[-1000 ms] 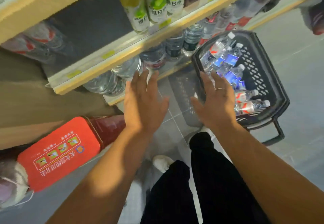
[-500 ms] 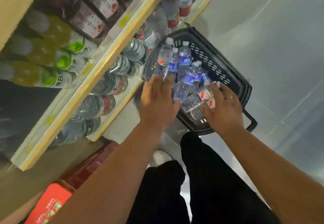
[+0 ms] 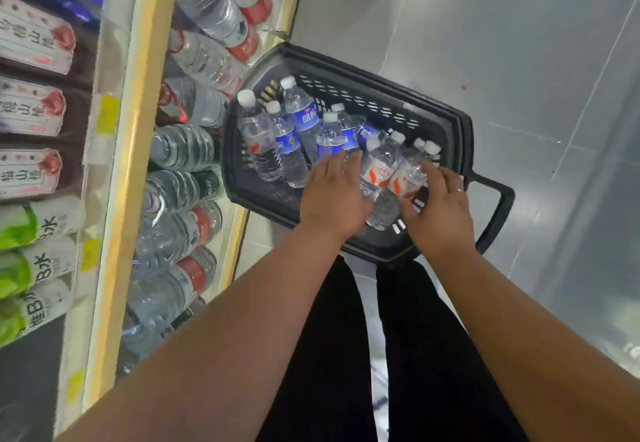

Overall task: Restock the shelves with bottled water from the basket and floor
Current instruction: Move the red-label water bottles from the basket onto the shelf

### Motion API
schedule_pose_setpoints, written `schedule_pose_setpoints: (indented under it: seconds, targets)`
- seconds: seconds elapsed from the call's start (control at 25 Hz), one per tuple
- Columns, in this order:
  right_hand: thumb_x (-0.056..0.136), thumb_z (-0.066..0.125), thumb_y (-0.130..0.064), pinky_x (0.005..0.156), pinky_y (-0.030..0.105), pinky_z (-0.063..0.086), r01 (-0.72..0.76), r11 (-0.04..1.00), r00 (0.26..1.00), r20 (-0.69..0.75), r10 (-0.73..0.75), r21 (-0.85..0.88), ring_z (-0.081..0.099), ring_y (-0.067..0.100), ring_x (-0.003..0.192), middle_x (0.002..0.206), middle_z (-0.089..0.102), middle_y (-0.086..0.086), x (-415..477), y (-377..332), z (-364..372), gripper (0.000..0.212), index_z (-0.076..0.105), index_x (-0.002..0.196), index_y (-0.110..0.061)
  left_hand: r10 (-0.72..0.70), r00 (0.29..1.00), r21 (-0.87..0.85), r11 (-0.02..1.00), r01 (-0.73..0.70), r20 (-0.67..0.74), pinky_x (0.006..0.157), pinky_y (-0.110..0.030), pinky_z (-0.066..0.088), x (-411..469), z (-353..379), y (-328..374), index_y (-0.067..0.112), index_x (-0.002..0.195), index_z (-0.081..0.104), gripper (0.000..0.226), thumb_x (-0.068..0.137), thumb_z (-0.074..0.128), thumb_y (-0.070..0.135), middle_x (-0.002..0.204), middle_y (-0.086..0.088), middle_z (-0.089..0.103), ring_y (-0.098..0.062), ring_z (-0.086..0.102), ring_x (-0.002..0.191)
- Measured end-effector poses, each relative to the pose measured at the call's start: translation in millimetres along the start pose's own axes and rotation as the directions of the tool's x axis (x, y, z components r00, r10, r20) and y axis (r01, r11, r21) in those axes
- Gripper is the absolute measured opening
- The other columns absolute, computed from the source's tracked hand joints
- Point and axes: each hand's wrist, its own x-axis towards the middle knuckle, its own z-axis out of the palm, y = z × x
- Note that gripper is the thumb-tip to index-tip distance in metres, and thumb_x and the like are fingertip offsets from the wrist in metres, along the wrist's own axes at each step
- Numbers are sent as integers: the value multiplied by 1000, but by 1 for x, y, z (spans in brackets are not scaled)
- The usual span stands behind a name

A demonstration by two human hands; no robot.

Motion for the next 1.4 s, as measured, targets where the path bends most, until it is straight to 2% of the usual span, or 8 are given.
schedule_pose_setpoints:
  seconds: [0.28, 0.48, 0.6, 0.76, 1.0, 1.24, 1.32, 1.4]
  targets:
    - [90, 66, -25, 103, 37, 40, -265, 929, 964, 42, 263, 259, 45, 30, 130, 152, 27, 13, 29, 11, 61, 80, 18, 154, -22, 39, 978, -85, 996, -21, 207, 112, -40, 31, 64, 45, -13, 13, 153, 19, 82, 90, 65, 37, 154, -13, 32, -31, 35, 139]
    - [91, 65, -32, 104, 35, 42, -504, 616, 842, 184, 507, 606, 52, 19, 121, 137, 48, 2, 60, 24, 98, 92, 0, 155, -22, -35, 963, -267, 958, 109, 267, 102, -35, 39, 99, 78, -20, 14, 146, 33, 74, 85, 73, 30, 142, -10, 47, -29, 49, 127]
    - [96, 60, -26, 96, 30, 42, -531, 509, 818, 254, 516, 677, 52, 16, 109, 119, 51, 0, 75, 31, 106, 67, 21, 149, -16, -38, 946, -336, 929, 152, 322, 93, -27, 40, 109, 91, -21, 15, 144, 36, 71, 85, 74, 28, 129, 1, 56, -18, 55, 116]
    - [94, 62, -13, 103, 42, 46, -535, 431, 815, 310, 489, 727, 54, 15, 106, 111, 53, -4, 86, 42, 117, 55, 30, 138, -13, -44, 890, -422, 869, 258, 454, 89, -27, 36, 126, 99, -23, 18, 138, 44, 55, 89, 70, 21, 116, 6, 59, -13, 54, 107]
    - [92, 65, -11, 94, 31, 48, -489, 420, 845, 296, 445, 765, 56, 12, 106, 115, 55, -4, 87, 47, 119, 62, 29, 142, -14, -60, 869, -453, 835, 313, 491, 93, -32, 42, 138, 105, -25, 18, 140, 41, 54, 92, 65, 18, 122, 2, 60, -16, 56, 108]
    - [94, 64, -26, 99, 34, 48, -446, 498, 890, 311, 334, 744, 60, 15, 112, 120, 63, -4, 78, 43, 107, 53, 43, 141, -15, -85, 886, -510, 791, 338, 456, 72, -17, 39, 121, 82, -33, 18, 143, 38, 54, 95, 62, 17, 127, 1, 58, -11, 54, 101]
    - [90, 67, -35, 100, 40, 49, -451, 481, 891, 349, 290, 752, 63, 18, 112, 121, 66, -3, 71, 38, 96, 56, 46, 139, -18, -84, 887, -523, 781, 342, 454, 70, -16, 38, 112, 65, -34, 17, 143, 39, 53, 94, 62, 16, 124, 2, 58, -12, 54, 103]
    - [88, 69, -41, 101, 47, 49, -443, 504, 897, 358, 261, 742, 65, 19, 110, 119, 67, -3, 64, 27, 79, 57, 48, 137, -22, -78, 891, -560, 752, 348, 448, 79, -18, 41, 100, 46, -36, 17, 143, 41, 53, 94, 62, 16, 126, 2, 59, -11, 54, 105]
